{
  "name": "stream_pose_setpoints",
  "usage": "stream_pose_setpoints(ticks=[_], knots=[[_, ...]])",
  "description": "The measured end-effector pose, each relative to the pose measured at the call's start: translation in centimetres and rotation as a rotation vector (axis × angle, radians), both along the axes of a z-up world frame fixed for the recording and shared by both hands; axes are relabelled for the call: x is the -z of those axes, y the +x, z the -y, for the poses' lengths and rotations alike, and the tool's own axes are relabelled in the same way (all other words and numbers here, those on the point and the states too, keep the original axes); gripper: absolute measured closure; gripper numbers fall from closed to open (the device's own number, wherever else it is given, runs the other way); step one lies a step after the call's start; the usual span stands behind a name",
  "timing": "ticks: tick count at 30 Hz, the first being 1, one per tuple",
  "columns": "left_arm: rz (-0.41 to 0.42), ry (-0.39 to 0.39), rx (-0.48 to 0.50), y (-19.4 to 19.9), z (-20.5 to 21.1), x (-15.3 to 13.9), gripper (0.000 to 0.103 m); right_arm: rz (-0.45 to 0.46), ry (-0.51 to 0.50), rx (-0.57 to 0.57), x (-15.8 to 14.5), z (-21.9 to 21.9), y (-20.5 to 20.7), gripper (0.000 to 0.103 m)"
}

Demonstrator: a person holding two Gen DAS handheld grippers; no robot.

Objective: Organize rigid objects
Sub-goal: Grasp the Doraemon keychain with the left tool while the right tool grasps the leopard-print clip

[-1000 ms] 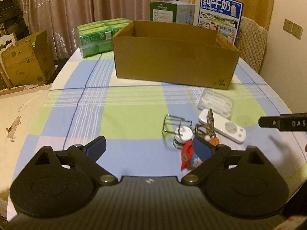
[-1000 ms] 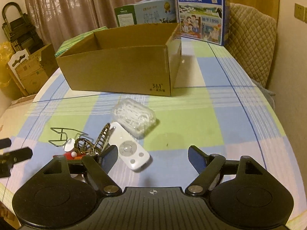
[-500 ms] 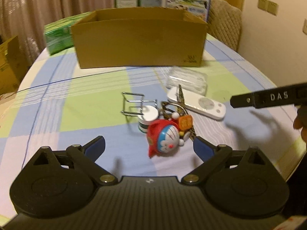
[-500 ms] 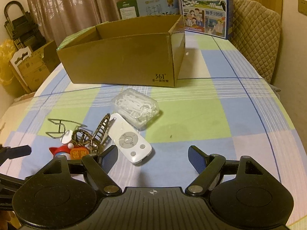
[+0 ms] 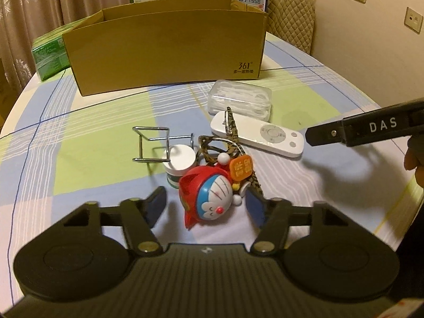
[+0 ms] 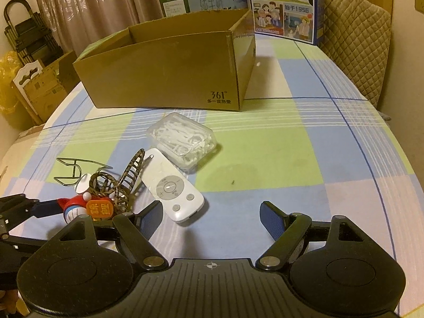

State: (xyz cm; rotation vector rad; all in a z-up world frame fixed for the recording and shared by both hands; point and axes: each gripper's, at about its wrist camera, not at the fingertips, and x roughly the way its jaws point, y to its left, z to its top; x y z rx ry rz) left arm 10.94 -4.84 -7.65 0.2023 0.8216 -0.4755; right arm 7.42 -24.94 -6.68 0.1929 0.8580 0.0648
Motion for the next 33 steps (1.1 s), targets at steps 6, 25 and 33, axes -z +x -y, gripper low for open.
stream_pose_setpoints(ticks=[6,25,33], knots=[[-0.006,0.008,-0.024,0.4,-0.6,0.1,0.065,0.001,0.001,-0.010,0.1,-0.3,0.1,0.026],[-0.011,0.025,-0.189,0.6,-6.8,-0.5,0.065,0.074,0.013,-0.201,0.3,-6.8,1.7,0.035],[-0.014,0.012,-0.197,0.9,-7.2,-0.2,0.060,0.048,-0.042,-0.268,2.5,-9.9,3.5,0.052]])
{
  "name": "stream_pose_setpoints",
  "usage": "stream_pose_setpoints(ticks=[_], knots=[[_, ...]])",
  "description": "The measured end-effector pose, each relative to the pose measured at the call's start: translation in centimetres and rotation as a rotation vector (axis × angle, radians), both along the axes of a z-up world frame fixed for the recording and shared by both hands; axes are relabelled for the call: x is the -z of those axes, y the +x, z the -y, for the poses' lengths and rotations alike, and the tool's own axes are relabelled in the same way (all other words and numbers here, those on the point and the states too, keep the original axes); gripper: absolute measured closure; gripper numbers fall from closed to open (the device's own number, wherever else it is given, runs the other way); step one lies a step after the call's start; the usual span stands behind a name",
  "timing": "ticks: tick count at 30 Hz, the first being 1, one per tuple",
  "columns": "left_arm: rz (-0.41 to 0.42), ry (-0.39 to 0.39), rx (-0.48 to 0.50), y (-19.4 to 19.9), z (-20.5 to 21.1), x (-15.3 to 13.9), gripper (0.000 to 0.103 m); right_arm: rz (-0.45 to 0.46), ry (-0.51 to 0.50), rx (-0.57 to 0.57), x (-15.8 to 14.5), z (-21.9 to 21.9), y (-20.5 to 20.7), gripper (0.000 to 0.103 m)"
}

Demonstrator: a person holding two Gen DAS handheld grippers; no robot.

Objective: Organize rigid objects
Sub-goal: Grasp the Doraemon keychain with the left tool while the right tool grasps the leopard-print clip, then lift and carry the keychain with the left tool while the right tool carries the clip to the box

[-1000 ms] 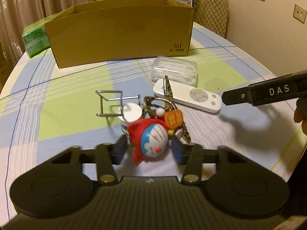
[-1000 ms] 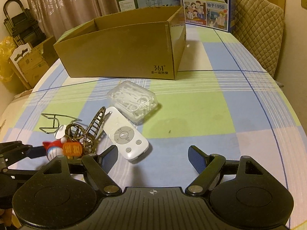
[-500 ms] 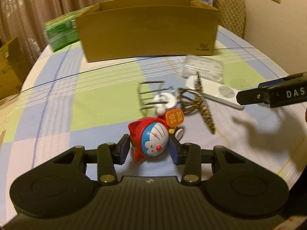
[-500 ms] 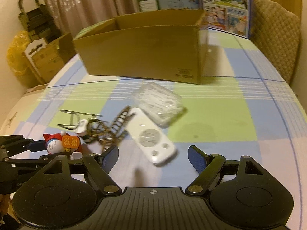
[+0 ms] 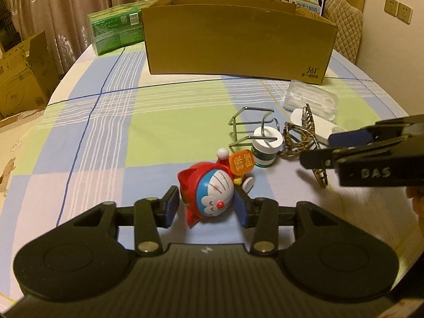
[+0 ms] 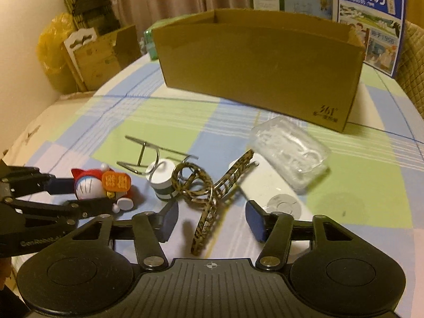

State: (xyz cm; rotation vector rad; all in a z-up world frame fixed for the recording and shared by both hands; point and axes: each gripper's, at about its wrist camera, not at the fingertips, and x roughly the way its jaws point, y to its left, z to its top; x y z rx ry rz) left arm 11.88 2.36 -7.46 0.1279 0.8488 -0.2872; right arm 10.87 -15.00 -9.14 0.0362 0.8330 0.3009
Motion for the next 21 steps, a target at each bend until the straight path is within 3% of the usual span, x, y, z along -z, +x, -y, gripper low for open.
stream_pose_setpoints(ticks=[6,8,12,21], knots=[[0.012,0.006,0.010,0.0,0.1,0.0,0.038,-0.020,-0.003,-0.003,0.8,-0.3,0.6,0.070],[0.013,0.009,0.020,0.0,0.3,0.0,0.036,-0.023,0.003,0.007,0.8,0.0,0.5,0.075],[0.017,0.005,0.025,0.2,0.5,0.1,0.034,-0.031,0.017,0.019,0.7,0.3,0.4,0.097],[0.017,-0.015,0.034,0.8,0.4,0.2,0.035,-0.019,-0.017,0.007,0.1,0.4,-0.7,0.102]])
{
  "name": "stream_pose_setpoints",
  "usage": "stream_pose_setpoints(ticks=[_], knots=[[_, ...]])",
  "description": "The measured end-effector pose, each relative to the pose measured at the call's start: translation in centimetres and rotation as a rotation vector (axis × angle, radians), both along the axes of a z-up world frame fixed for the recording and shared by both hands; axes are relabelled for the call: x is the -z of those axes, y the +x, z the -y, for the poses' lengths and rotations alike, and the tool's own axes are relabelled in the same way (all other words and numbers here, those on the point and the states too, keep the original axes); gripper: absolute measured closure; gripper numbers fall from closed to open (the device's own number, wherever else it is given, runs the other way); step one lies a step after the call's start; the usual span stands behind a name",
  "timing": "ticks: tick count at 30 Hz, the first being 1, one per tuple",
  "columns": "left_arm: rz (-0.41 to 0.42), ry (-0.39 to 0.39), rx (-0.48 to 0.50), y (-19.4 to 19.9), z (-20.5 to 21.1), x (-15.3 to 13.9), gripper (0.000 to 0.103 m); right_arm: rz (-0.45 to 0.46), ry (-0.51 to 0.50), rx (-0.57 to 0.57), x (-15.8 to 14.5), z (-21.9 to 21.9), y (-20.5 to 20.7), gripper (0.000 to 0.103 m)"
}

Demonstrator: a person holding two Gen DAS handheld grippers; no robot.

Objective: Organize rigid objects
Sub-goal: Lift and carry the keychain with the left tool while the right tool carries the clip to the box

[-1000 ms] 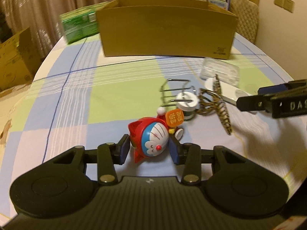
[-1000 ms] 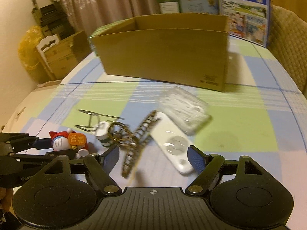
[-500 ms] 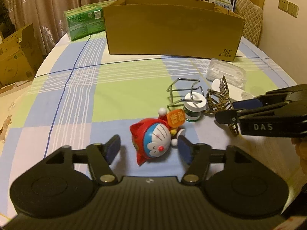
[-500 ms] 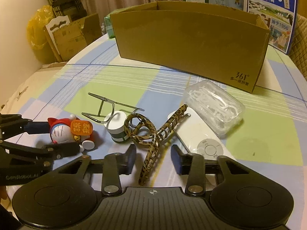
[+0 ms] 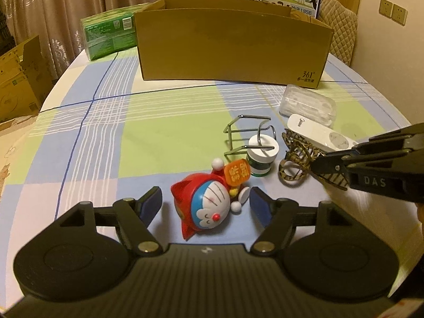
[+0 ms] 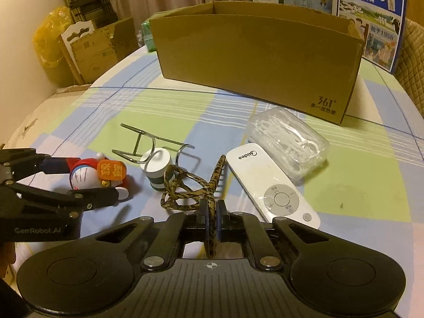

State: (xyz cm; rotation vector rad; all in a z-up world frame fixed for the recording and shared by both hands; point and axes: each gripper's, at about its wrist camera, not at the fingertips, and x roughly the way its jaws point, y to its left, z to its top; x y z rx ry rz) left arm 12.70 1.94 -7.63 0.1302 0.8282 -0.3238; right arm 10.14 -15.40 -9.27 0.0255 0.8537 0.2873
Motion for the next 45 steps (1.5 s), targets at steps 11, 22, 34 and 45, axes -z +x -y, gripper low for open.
stream_pose_setpoints(ticks=[11,22,34,45], knots=[[-0.012,0.009,0.009,0.1,0.0,0.3,0.045,0.040,-0.011,-0.003,-1.0,0.1,-0.8,0.102],[-0.012,-0.005,-0.004,-0.2,-0.3,-0.2,0.064,0.056,-0.010,-0.003,-1.5,0.2,-1.3,0.102],[0.016,-0.003,0.003,-1.2,-0.2,-1.4,0.064,0.075,-0.015,0.006,-2.0,0.6,-1.7,0.102],[0.035,0.002,-0.036,-1.8,-1.0,-3.3,0.064,0.101,-0.014,0.014,-3.3,0.4,-2.2,0.102]])
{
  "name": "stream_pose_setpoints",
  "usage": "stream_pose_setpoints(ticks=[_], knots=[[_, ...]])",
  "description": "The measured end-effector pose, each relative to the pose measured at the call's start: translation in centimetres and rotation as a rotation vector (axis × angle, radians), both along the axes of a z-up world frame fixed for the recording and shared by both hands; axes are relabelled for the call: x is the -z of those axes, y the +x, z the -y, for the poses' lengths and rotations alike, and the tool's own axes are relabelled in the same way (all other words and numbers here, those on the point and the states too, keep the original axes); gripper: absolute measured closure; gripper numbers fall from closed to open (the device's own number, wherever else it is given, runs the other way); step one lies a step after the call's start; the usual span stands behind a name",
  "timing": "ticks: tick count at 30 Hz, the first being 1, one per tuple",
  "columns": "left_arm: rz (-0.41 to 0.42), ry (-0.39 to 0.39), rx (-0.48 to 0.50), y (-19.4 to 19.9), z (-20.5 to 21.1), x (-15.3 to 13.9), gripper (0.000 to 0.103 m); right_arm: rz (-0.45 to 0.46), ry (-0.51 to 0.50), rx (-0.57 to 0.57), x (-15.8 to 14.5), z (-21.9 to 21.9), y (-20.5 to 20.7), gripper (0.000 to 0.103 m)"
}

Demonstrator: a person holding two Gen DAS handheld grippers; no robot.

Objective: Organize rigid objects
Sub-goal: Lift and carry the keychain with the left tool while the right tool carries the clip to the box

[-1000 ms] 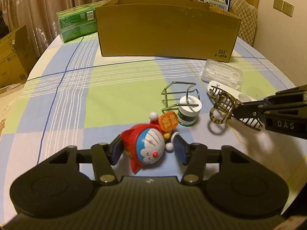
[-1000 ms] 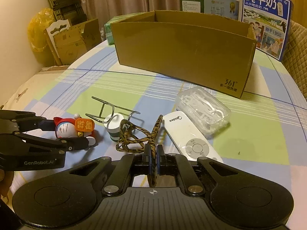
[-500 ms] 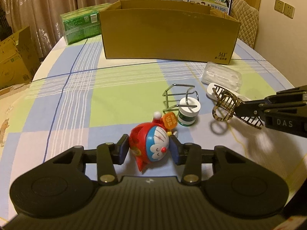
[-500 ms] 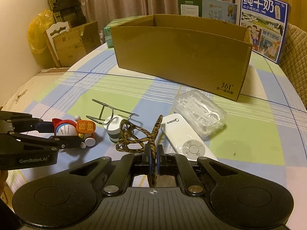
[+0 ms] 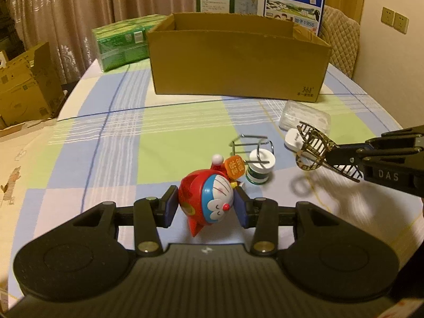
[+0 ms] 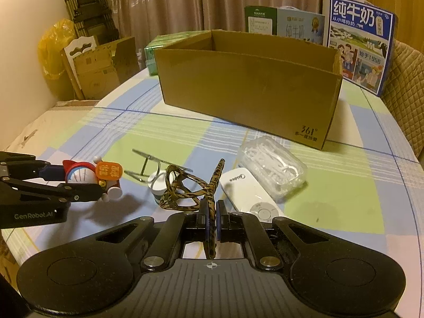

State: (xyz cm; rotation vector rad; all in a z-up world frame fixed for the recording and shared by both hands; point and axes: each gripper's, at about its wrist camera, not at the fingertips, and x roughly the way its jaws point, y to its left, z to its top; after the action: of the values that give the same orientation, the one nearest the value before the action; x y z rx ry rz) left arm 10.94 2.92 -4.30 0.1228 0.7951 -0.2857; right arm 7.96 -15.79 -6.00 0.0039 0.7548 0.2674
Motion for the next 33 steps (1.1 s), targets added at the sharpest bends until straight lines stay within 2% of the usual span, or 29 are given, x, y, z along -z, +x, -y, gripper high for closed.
stream_pose_setpoints(ticks=[11,17,23,29,33], knots=[[0.026,0.005,-0.014,-0.2,-0.9,-2.3,0.064,0.018,0.002,0.032,-1.6,1.1,-0.4,0.102],[0.038,0.007,-0.012,1.0,-0.5,-4.2,0.064,0.036,0.015,0.038,-3.6,1.8,0.6,0.102],[0.065,0.022,0.019,3.5,0.6,-6.3,0.064,0.072,0.053,0.048,-6.6,2.3,3.0,0.102],[0.100,0.004,0.046,7.5,1.8,-8.5,0.064,0.106,0.086,0.074,-9.9,3.4,6.4,0.102],[0.121,-0.008,0.065,10.4,2.5,-10.1,0.064,0.129,0.064,0.088,-11.6,4.0,9.3,0.102]])
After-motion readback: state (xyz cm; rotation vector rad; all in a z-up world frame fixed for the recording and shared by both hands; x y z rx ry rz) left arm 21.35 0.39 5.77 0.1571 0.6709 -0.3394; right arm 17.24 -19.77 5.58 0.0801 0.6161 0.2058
